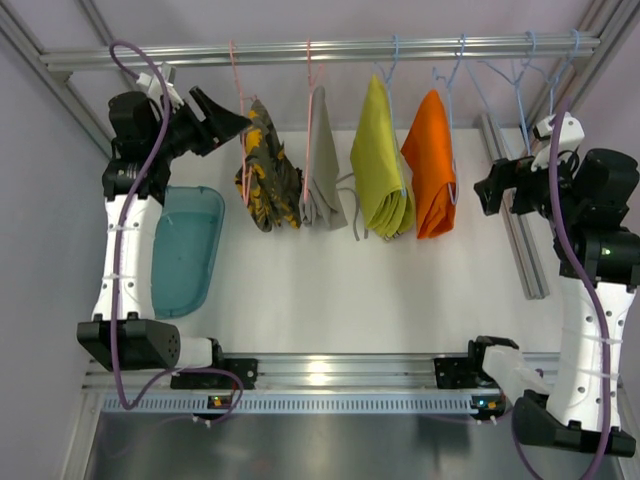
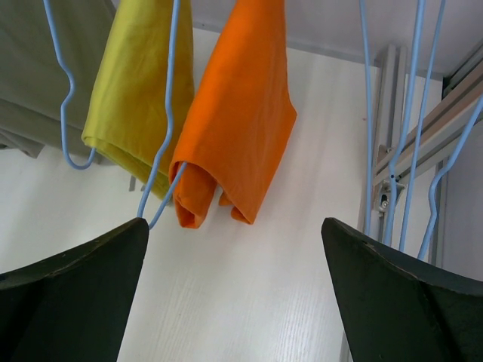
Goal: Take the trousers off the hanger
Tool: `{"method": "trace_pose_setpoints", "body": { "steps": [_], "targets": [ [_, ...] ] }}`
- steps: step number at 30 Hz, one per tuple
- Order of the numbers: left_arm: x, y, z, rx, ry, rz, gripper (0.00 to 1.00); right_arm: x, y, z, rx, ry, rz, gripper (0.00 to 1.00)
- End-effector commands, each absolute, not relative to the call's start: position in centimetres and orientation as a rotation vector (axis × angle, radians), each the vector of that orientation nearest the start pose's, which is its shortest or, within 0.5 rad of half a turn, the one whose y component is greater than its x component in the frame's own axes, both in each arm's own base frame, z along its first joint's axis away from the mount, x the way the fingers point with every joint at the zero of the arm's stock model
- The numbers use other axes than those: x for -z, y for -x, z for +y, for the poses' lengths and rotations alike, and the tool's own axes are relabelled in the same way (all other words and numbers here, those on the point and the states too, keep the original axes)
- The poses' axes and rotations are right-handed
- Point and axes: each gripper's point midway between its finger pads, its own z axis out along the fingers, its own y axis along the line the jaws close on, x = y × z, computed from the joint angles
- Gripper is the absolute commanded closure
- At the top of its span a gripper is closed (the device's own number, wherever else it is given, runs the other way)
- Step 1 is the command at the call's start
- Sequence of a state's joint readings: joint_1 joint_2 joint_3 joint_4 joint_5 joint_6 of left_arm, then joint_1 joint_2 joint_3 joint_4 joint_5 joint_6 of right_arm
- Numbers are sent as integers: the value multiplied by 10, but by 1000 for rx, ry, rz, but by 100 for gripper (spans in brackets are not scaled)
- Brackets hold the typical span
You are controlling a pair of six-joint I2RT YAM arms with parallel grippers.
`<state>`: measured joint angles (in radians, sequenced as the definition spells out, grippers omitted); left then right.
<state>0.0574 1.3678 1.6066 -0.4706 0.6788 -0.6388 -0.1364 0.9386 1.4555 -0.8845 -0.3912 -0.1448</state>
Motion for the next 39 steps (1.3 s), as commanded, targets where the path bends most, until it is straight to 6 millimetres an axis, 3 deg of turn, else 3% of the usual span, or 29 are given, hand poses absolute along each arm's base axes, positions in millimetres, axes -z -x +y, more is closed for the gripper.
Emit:
{"method": "trace_pose_setpoints", "body": {
  "steps": [1, 5, 10, 20, 35, 39],
  "targets": [
    [-438, -386, -116, 1119, 102, 1736, 28, -394, -261, 26, -188, 260, 1849, 1],
    [-447, -389, -122, 1191, 86, 1663, 32, -391, -267, 24, -191, 255, 1861, 1],
    [-440, -397, -125, 1252, 116, 1657, 39, -397, -269, 24, -193, 248, 1854, 1],
    [-459, -397, -132, 1407, 148, 1565, 51, -397, -269, 27, -211, 270, 1857, 1],
    [-443, -409, -137, 1604, 315, 1574, 65, -401, -270, 29, -223, 275, 1858, 1],
    [-450, -407, -136, 1626, 315, 1546, 78, -402, -270, 30, -229, 278, 1852, 1]
  ]
}}
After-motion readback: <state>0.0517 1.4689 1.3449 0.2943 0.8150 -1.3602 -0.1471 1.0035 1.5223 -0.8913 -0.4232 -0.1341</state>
